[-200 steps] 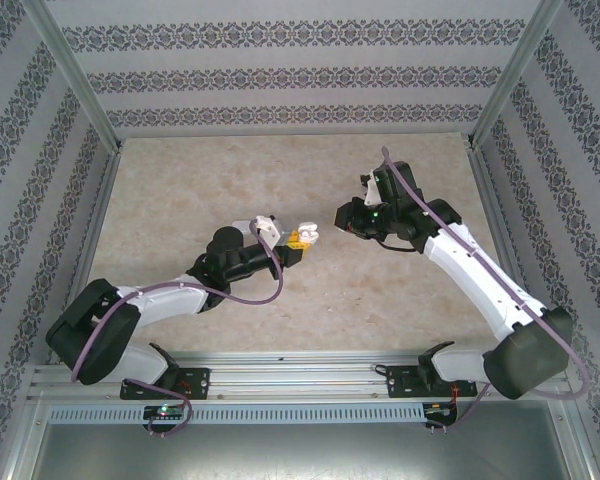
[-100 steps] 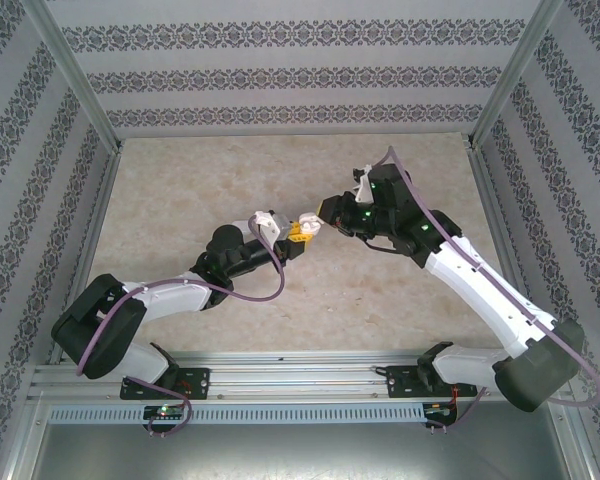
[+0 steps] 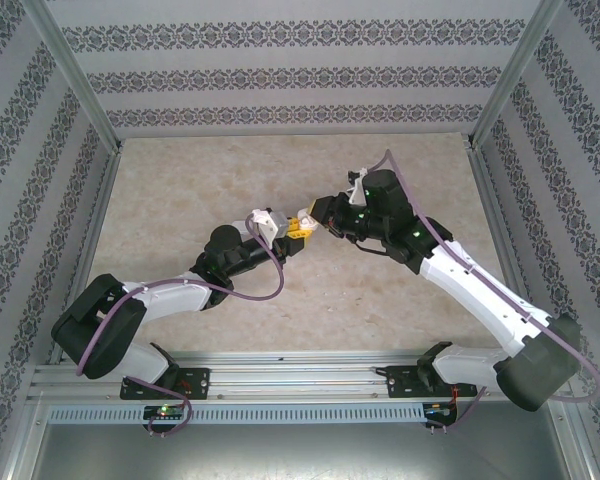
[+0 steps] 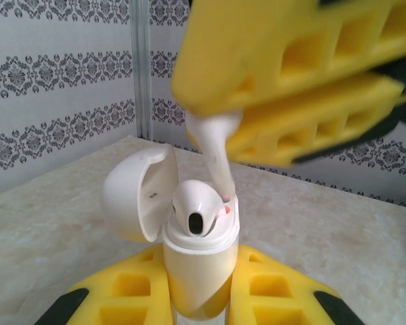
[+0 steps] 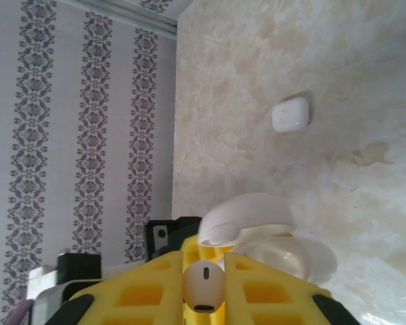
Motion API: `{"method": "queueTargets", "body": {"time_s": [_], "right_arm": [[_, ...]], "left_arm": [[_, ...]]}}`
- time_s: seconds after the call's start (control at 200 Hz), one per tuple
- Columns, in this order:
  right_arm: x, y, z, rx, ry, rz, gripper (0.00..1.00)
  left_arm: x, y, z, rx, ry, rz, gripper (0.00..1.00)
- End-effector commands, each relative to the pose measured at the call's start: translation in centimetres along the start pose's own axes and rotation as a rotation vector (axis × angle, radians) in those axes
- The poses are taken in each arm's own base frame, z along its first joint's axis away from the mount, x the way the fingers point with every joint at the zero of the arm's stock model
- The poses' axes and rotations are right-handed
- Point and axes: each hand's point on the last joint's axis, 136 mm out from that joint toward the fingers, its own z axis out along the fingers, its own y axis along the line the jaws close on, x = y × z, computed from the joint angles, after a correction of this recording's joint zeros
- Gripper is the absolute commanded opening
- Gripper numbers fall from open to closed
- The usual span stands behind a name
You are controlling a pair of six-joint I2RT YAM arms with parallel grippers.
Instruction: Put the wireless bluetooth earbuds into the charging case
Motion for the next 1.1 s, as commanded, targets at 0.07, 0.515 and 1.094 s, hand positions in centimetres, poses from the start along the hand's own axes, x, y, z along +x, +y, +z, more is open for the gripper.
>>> {"method": "queueTargets", "body": {"time_s": [0.07, 0.515, 1.094], "right_arm": [[-0.3, 0.5, -0.2, -0.050, -0.047, 0.043, 0.16], [-0.2, -0.7, -0.1, -0.040, -0.054, 0.092, 0.16], [-0.6, -2.5, 0.1, -0.091, -0.073, 0.237, 0.17]], "left_arm": [[-2.4, -0.2, 0.0, 0.000, -0.089, 0.005, 0.00], [-3.0, -0.2, 0.0, -0.002, -0.105, 0.000, 0.00], [-4.0, -0.2, 0.1, 0.011, -0.156, -0.023, 0.00]]}}
